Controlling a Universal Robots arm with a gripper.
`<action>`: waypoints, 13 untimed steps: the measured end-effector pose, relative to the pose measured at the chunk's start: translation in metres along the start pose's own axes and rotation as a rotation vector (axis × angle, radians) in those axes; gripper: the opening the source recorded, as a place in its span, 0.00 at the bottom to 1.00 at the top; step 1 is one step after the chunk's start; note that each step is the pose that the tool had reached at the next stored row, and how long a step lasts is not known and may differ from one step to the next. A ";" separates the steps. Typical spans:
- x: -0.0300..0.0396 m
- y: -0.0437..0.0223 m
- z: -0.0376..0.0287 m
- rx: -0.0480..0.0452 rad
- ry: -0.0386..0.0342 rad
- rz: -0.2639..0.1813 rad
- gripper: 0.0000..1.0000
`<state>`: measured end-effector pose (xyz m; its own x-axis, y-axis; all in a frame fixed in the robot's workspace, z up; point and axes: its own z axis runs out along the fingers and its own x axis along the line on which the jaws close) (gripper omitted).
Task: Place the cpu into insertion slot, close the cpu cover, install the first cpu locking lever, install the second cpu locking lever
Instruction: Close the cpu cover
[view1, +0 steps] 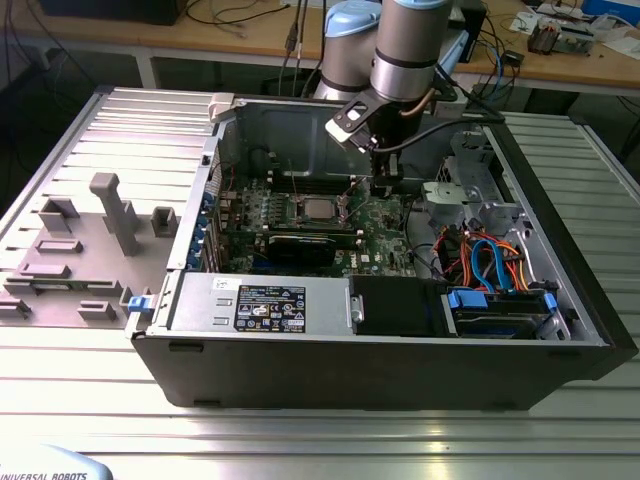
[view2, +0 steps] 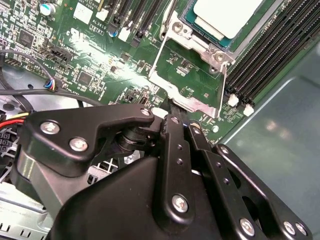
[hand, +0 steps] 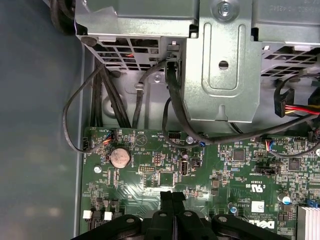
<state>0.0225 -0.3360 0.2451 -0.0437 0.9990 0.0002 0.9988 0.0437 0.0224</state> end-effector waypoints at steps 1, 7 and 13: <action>0.0001 -0.0010 -0.0016 -0.0001 0.0001 0.000 0.11; 0.0001 -0.0023 -0.0031 0.0000 -0.0001 0.000 0.11; 0.0003 -0.0073 -0.0032 0.0000 0.0000 0.000 0.11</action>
<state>0.0151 -0.3360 0.2482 -0.0437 0.9990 0.0002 0.9988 0.0437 0.0224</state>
